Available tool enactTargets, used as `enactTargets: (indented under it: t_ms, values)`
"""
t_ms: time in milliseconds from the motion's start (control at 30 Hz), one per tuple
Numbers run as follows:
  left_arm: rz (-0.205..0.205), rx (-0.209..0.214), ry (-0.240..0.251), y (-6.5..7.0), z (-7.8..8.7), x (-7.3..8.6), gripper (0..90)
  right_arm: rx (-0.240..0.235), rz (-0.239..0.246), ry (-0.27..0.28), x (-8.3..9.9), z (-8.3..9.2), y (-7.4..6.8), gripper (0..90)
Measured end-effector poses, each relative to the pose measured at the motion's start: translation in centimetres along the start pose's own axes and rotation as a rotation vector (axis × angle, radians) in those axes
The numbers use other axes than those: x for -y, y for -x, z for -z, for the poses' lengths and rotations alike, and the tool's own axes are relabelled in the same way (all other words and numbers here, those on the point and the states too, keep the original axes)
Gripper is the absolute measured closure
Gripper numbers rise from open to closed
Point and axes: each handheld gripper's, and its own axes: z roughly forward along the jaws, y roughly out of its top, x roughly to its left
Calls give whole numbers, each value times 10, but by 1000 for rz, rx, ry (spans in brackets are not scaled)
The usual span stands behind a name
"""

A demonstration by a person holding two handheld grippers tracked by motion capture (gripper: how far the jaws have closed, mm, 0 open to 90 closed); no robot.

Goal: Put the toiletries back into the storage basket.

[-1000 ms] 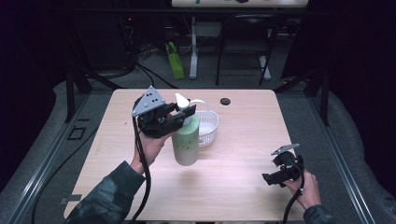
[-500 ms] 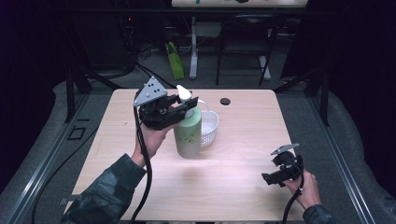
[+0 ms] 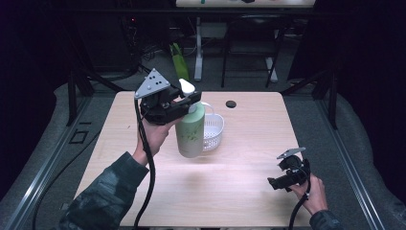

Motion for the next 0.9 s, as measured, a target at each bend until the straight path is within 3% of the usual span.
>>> enactTargets:
  t_ms: [300, 633, 900]
  values:
    - [-19, -16, -3, 1, -9, -9, 678, 6, 2, 7, -1, 2, -1, 0]
    - [13, -44, 7, -11, -20, -10, 678, 9, 2, 3, 0, 2, -1, 0]
    - [6, -57, 12, -13, -22, -20, 678, 9, -1, 5, -1, 1, -1, 0]
